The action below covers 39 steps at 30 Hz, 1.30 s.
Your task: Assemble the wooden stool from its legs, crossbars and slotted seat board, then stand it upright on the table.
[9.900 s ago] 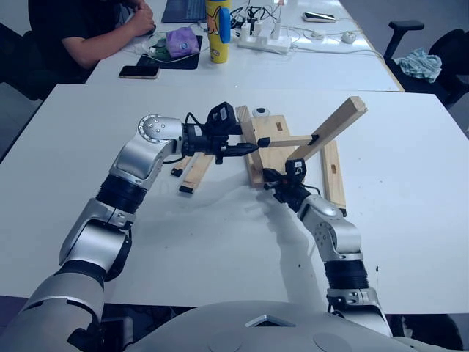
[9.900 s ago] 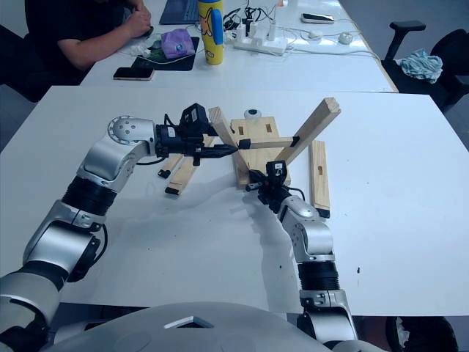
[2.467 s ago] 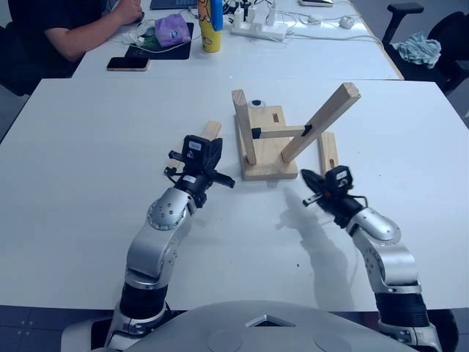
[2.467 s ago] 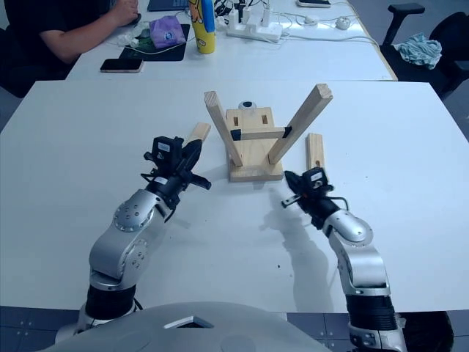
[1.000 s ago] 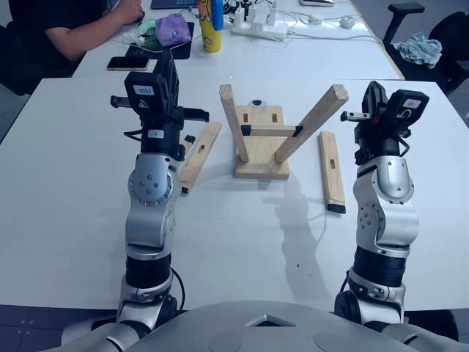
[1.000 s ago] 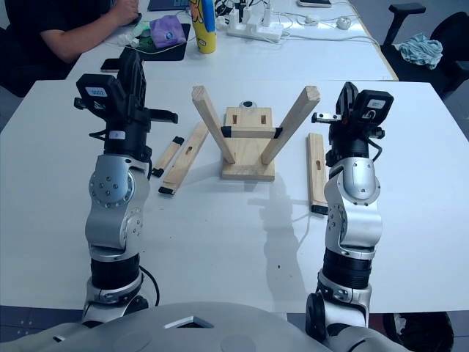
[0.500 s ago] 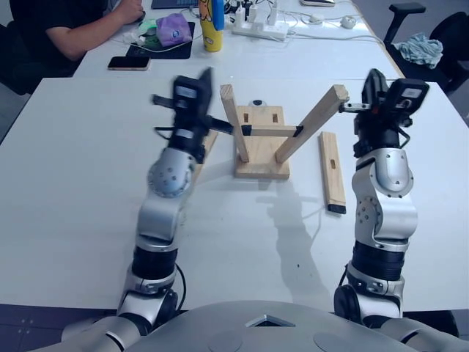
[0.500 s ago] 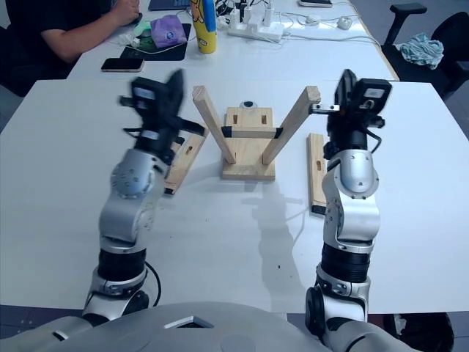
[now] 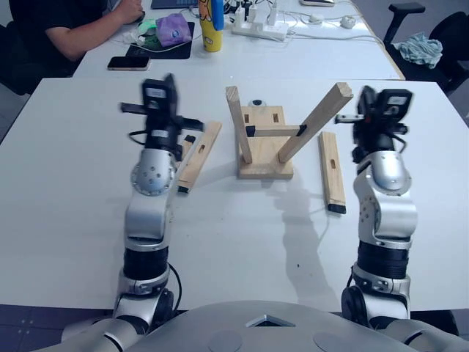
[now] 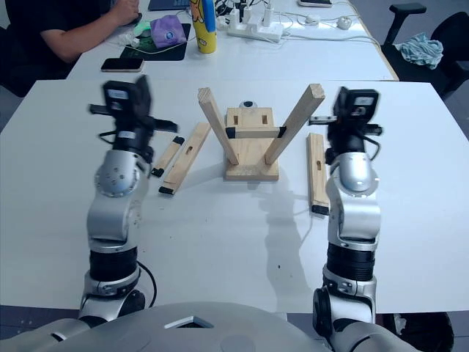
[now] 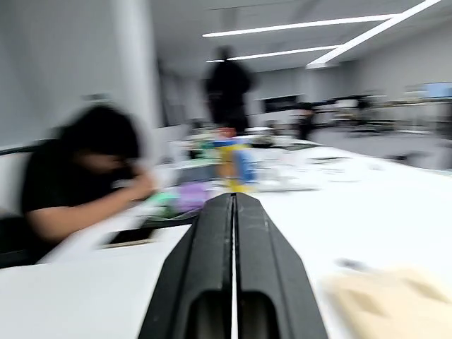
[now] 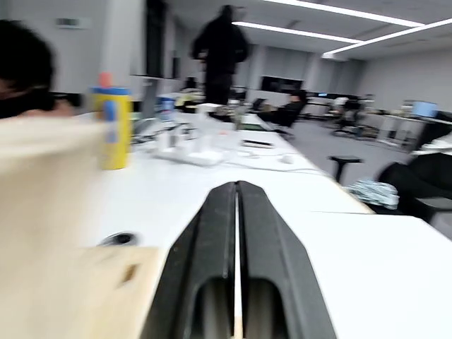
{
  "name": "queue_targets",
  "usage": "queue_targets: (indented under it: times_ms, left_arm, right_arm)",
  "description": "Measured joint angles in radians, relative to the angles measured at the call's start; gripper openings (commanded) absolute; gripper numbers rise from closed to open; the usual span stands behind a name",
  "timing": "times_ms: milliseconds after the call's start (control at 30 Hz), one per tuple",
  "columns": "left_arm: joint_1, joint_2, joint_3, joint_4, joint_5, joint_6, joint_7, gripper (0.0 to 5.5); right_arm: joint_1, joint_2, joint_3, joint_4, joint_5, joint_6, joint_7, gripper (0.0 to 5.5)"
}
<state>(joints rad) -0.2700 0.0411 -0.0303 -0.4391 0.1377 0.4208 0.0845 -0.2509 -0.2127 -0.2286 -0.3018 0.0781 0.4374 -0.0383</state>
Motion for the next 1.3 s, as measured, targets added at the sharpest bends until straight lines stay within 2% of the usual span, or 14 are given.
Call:
queue_targets:
  times_ms: [100, 167, 267, 333, 500, 633, 833, 933, 1000, 1167, 1300]
  left_arm:
    - [-0.001, 0.001, 0.009, -0.021, 0.005, -0.03, 0.014, 0.01]
    - [-0.008, -0.009, -0.024, -0.005, -0.037, -0.036, -0.04, 0.01]
    - [-0.026, -0.037, -0.188, 0.058, -0.118, 0.01, -0.197, 0.01]
    - [-0.039, -0.021, -0.206, 0.059, -0.116, 0.03, -0.215, 0.01]
    - [-0.054, 0.006, -0.207, 0.06, -0.104, 0.055, -0.218, 0.01]
    - [-0.024, 0.034, -0.161, 0.092, -0.073, 0.093, -0.186, 0.01]
    - [0.02, 0.105, -0.052, 0.065, -0.063, 0.061, -0.182, 0.01]
    - [0.072, 0.154, -0.072, 0.066, -0.127, 0.049, -0.308, 0.01]
    - [0.115, 0.21, -0.121, 0.059, -0.197, 0.03, -0.461, 0.01]
    - [0.152, 0.45, -0.243, 0.033, -0.302, 0.039, -0.849, 0.01]
    - [0.096, 0.523, -0.308, 0.097, -0.282, 0.035, -0.966, 0.01]
  right_arm:
    - [-0.008, 0.0, -0.022, 0.027, 0.007, -0.011, -0.006, 0.0]
    - [-0.019, 0.003, -0.006, 0.03, 0.015, -0.037, 0.015, 0.0]
    - [-0.028, 0.002, 0.102, 0.024, 0.012, -0.074, 0.096, 0.0]
    - [-0.014, -0.033, 0.107, 0.023, 0.005, -0.073, 0.112, 0.0]
    - [0.026, -0.041, 0.146, 0.04, -0.003, -0.02, 0.132, 0.0]
    - [0.034, -0.041, 0.16, 0.052, 0.004, -0.017, 0.155, 0.0]
    - [0.031, -0.066, 0.097, 0.204, 0.048, -0.054, 0.214, 0.0]
    - [0.0, -0.081, 0.073, 0.305, 0.107, -0.046, 0.292, 0.0]
    - [-0.039, -0.086, 0.065, 0.382, 0.146, -0.021, 0.353, 0.0]
    - [-0.187, -0.157, 0.09, 0.647, 0.174, -0.075, 0.579, 0.0]
    - [-0.29, -0.201, 0.089, 0.849, 0.173, -0.143, 0.683, 0.0]
